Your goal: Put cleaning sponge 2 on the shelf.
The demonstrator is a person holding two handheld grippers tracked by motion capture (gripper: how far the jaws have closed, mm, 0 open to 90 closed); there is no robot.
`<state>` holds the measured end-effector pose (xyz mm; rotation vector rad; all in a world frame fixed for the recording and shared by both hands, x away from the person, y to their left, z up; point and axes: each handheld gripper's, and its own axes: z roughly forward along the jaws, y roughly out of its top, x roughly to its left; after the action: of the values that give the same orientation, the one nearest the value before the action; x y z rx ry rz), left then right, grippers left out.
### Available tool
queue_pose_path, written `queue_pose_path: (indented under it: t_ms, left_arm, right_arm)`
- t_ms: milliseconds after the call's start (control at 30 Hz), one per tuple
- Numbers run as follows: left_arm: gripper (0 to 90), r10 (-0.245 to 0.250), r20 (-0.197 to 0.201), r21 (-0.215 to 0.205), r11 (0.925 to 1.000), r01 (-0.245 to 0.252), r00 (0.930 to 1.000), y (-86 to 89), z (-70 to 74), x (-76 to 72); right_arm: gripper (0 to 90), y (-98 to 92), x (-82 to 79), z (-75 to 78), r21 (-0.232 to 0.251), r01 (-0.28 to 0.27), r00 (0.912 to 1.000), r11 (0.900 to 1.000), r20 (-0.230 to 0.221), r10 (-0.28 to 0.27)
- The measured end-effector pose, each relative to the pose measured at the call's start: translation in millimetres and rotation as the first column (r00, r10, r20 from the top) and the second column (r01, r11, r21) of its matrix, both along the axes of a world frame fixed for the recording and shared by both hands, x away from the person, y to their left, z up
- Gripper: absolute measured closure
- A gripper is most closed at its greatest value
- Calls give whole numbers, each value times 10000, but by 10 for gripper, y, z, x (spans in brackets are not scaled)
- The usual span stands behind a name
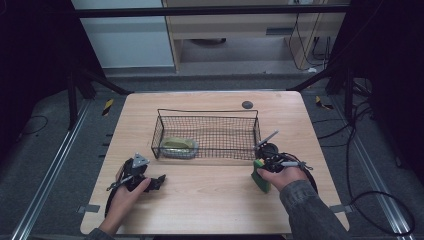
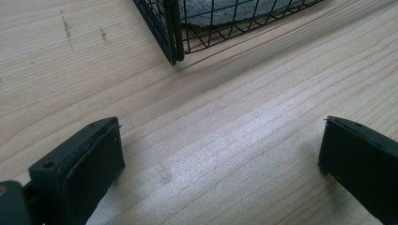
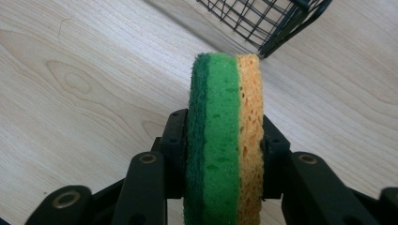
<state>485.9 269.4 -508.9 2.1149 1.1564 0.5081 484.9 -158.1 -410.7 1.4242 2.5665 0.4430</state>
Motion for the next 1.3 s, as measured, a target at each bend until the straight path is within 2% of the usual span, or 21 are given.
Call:
queue_pose_path:
  t_ms: [133,300,333,500,533,667,767,1033,1300]
  left_arm:
    - [0,0,-1,3,10000,0,10000,0,0,0]
    - [0,1,-2,2,10000,-1,10000,0,0,0]
    - [0,4,0,0,10000,-4,10000,0,0,0]
    - [0,3,1,0,10000,-3,10000,0,0,0]
    - [0,3,2,-1,10000,-3,10000,0,0,0]
    - [0,10,1,1,10000,-10,10000,0,0,0]
    - [0,16,1,0,10000,-16,10000,0,0,-1]
    - [0,18,2,-1,10000,-18,10000,-1,0,-1]
    - [0,19,5,-2,10000,-19,10000,-1,0,-1]
  right_arm:
    - [637,-80,-25,70,84,-47,9997,10000,255,45]
    - [636,-261,-32,164,191,-56,9961,9998,886,39]
    - [636,-343,-4,205,252,18,9940,9997,1089,-45]
    - [636,-505,85,281,313,194,9905,9993,1358,-235]
    - [636,-562,129,329,341,258,9875,9991,1549,-307]
    - [636,-635,203,403,360,413,9829,9985,1783,-470]
    - [637,-691,302,499,387,530,9757,9978,2110,-600]
    - [638,-677,431,637,295,492,9675,9984,2467,-550]
    - [639,-639,579,755,157,494,9637,9987,2619,-518]
